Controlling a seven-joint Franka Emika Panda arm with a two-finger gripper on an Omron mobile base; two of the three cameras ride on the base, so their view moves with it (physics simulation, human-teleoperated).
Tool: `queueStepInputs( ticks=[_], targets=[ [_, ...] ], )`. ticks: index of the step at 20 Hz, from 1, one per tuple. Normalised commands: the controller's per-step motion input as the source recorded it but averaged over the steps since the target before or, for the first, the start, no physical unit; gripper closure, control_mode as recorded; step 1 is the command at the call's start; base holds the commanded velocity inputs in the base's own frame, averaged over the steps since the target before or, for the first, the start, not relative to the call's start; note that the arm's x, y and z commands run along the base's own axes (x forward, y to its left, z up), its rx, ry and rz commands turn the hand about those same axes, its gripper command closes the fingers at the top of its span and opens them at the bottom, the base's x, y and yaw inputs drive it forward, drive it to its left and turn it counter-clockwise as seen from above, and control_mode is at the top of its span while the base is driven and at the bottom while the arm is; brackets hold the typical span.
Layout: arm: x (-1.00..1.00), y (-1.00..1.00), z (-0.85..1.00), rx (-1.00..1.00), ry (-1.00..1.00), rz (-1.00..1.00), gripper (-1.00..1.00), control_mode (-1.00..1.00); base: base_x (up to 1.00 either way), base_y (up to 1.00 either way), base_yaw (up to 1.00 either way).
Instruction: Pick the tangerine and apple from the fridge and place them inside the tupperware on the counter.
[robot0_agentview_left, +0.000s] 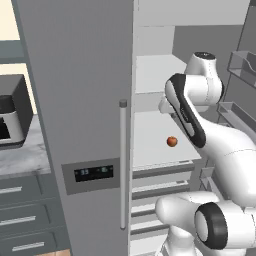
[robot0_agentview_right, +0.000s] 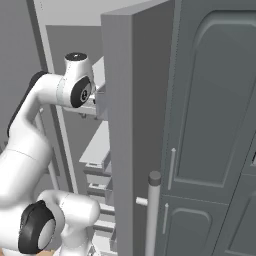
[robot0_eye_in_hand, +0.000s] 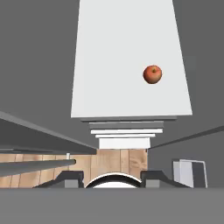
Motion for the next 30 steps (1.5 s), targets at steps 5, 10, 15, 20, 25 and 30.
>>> queueStepInputs(
  ticks=[5,10,15,20,25,30],
  targets=[
    [-0.18,0.0,0.0,0.0,-0.19,-0.01,-1.0,-1.0,0.0,0.0,0.0],
    [-0.24,-0.09,0.08,0.0,-0.4,0.0,-1.0,-1.0,0.0,0.0,0.0],
    [-0.06,-0.05,0.2,0.0,-0.26,-0.05,-1.0,-1.0,0.0,0.0,0.0],
    [0.0,-0.1,0.25,0.0,-0.04,-0.15,-1.0,-1.0,0.0,0.0,0.0],
    [0.02,-0.17,0.36,0.04,-0.01,-0.12,-1.0,-1.0,0.0,0.0,0.0],
    [0.1,-0.22,0.26,0.04,-0.01,-0.07,-1.0,-1.0,0.0,0.0,0.0]
  ],
)
